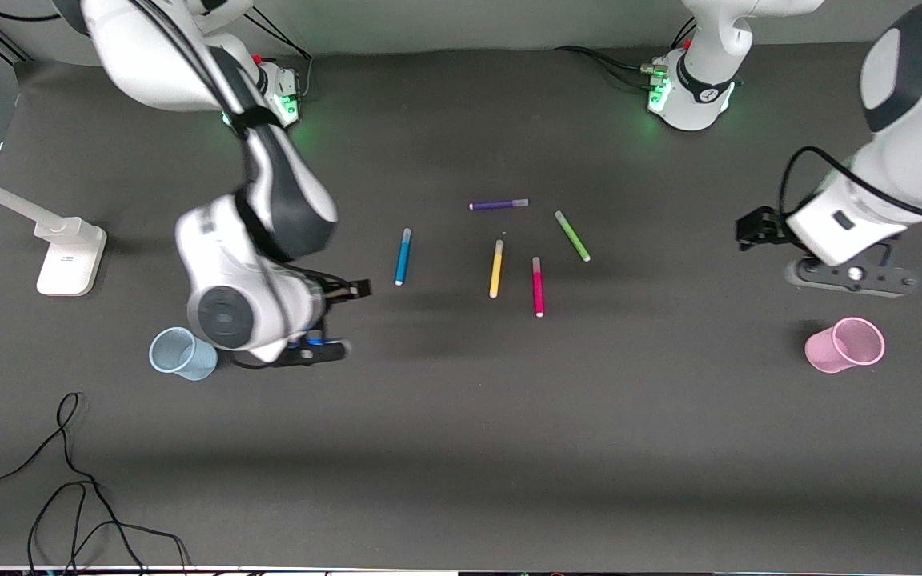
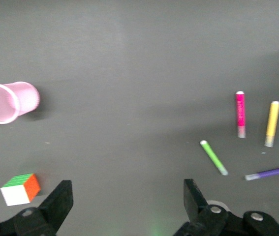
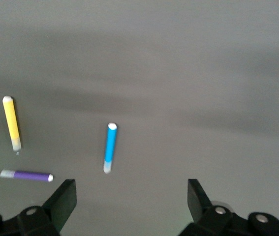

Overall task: Place pink and blue markers in matching cups
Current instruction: 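Reach the right gripper to the blue marker while the left gripper reaches the pink marker, then grasp the blue marker with the right gripper while the left gripper grasps the pink marker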

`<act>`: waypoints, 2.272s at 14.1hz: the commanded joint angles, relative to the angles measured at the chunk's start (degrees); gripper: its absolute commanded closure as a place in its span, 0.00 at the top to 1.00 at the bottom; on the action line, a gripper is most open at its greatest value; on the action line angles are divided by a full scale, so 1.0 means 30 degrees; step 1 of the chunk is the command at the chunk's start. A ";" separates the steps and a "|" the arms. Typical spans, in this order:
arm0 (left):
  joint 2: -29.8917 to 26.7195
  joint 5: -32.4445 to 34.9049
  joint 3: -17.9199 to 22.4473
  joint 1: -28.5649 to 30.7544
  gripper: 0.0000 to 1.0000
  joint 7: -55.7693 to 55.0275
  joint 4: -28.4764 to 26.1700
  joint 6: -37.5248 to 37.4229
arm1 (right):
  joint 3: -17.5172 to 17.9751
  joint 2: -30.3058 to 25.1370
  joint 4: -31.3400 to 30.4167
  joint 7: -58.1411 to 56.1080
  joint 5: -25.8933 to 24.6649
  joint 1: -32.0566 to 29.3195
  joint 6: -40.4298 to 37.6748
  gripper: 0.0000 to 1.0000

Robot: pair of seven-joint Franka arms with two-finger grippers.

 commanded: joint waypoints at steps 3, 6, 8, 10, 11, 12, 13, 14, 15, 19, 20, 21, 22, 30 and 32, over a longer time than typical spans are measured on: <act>0.0490 -0.0521 -0.2126 -0.0207 1.00 -0.3481 -0.0064 0.1096 | -0.0251 0.2062 0.0500 0.1823 0.2654 0.0108 0.0208 1.00; 0.1776 -0.0492 -0.3330 -0.0789 1.00 -0.6203 -0.0093 0.2823 | -0.0251 0.2940 0.0354 0.2057 0.2803 0.0223 0.0179 1.00; 0.3005 -0.0463 -0.3333 -0.1900 1.00 -0.7701 -0.0093 0.4170 | -0.0251 0.3410 0.0002 0.2116 0.2803 0.0574 0.0207 1.00; 0.4119 -0.0346 -0.3333 -0.2723 1.00 -0.8088 -0.0181 0.5605 | -0.0222 0.3674 0.0001 0.2175 0.2948 0.0781 0.0237 1.00; 0.4792 -0.0346 -0.3333 -0.2842 1.00 -0.8089 -0.0181 0.6251 | -0.0193 0.3762 0.0001 0.2146 0.3152 0.0839 0.0237 1.00; 0.5350 -0.0375 -0.3362 -0.2988 1.00 -0.8292 -0.0210 0.6779 | -0.0193 0.4082 0.0001 0.2146 0.3241 0.1072 0.0237 1.00; 0.5935 -0.0259 -0.3333 -0.3367 1.00 -0.8816 -0.0211 0.7336 | -0.0193 0.4317 0.0001 0.2146 0.3242 0.1132 0.0324 1.00; 0.6579 -0.0229 -0.3333 -0.3574 0.99 -0.9227 -0.0269 0.7892 | -0.0193 0.4494 -0.0028 0.2146 0.3271 0.1162 0.0557 1.00; 0.7108 -0.0200 -0.3333 -0.3692 1.00 -0.9318 -0.0327 0.8420 | -0.0193 0.4641 -0.0058 0.2146 0.3445 0.1162 0.0617 0.99; 0.8401 0.0909 -0.3303 -0.4014 0.99 -0.9319 -0.2166 1.1551 | -0.0193 0.5287 -0.0087 0.2320 0.4443 0.1426 0.0706 0.99; 0.8402 0.1088 -0.3303 -0.4015 0.99 -0.9319 -0.3015 1.2517 | -0.0193 0.5316 -0.0232 0.2467 0.4443 0.1426 0.0735 0.99; 0.8373 0.1090 -0.3303 -0.4044 0.99 -0.9319 -0.3922 1.3455 | -0.0193 0.5403 -0.0437 0.2468 0.4443 0.1484 0.0735 0.99; 0.8344 0.1090 -0.3303 -0.4219 0.99 -0.9348 -0.4656 1.4247 | -0.0193 0.5433 -0.0497 0.2468 0.4443 0.1687 0.0735 0.98; 0.9396 0.1090 -0.3303 -0.5069 0.96 -1.2013 -0.5250 1.4636 | -0.0222 0.5726 -0.0879 0.2907 0.4414 0.1953 0.0677 0.13; 0.9515 0.1090 -0.3303 -0.5070 0.91 -1.2044 -0.5250 1.4666 | -0.0222 0.5697 -0.0878 0.2878 0.4414 0.1895 0.0618 0.00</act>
